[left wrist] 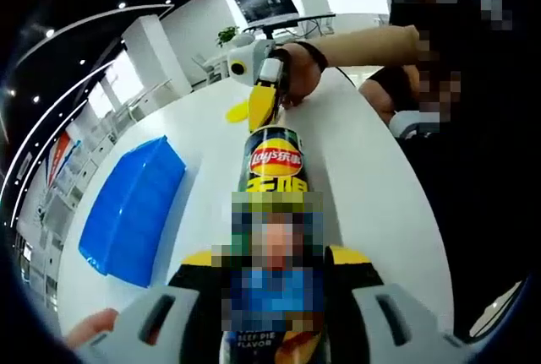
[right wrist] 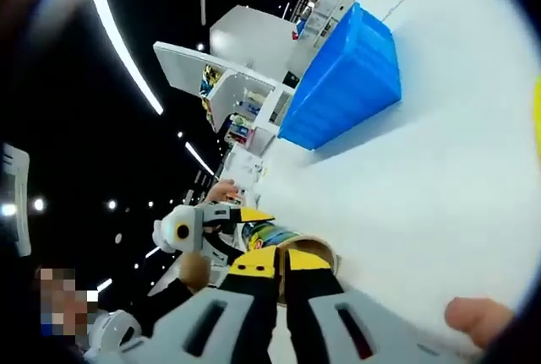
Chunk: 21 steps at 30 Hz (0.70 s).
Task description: Open the lid of the chip container on the table, take out the chips, place them into the box in front of the container, and close the lid
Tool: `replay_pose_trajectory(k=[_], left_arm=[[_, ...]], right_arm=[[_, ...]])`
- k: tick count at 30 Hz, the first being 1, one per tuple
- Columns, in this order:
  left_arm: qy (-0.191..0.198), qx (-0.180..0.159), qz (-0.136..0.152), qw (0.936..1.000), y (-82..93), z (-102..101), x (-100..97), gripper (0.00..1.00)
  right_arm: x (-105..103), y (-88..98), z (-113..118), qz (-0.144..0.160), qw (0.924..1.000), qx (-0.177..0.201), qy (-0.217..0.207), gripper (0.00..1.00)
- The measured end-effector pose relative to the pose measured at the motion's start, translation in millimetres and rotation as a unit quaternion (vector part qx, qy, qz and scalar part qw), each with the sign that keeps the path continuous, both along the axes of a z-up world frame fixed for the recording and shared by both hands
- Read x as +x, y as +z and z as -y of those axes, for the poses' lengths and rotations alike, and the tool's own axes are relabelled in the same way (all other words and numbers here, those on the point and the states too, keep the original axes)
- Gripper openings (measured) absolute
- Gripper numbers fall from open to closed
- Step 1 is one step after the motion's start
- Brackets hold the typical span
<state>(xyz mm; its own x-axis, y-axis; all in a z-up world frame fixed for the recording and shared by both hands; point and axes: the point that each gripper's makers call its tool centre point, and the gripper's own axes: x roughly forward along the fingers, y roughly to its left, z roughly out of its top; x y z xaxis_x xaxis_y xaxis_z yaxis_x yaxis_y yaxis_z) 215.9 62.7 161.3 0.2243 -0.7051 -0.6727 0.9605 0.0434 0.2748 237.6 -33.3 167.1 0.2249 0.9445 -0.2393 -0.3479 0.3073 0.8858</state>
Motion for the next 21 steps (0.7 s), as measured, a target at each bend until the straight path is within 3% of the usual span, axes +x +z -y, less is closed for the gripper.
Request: replay_pose_trajectory(k=[2,4,8,10,16,17,21], left_arm=[[-0.001,-0.003,0.002,1.0,0.2,0.5,0.8,0.46],[-0.001,-0.005,0.003,1.0,0.4,0.4,1.1,0.46],[-0.001,-0.003,0.001,1.0,0.6,-0.1,2.3,0.46],[0.0,-0.001,-0.002,1.0,0.7,-0.2,3.1,0.46],[0.006,0.002,-0.011,0.9999,-0.1,-3.7,8.2,0.46],[0.006,0.001,-0.013,0.9999,0.0,-3.8,8.3,0.46],[0.006,-0.004,-0.019,0.9998,0.0,-4.4,10.1,0.47]], right_arm=[[-6.1,-10.4,0.3,0.003,0.9995,-0.03,0.011,0.06],[-6.1,0.5,-8.5,0.025,0.9996,-0.009,0.009,0.05],[-2.9,-3.3,-12.2,0.006,0.9997,-0.015,0.017,0.04],[-1.4,-13.6,-12.0,0.008,0.9982,-0.051,0.03,0.08],[-4.6,-9.1,-18.2,-0.012,0.9988,-0.039,0.027,0.07],[-6.2,-9.4,-18.0,-0.031,0.9986,-0.035,0.025,0.07],[-3.2,-15.9,-14.6,-0.045,0.9977,-0.049,0.015,0.16]])
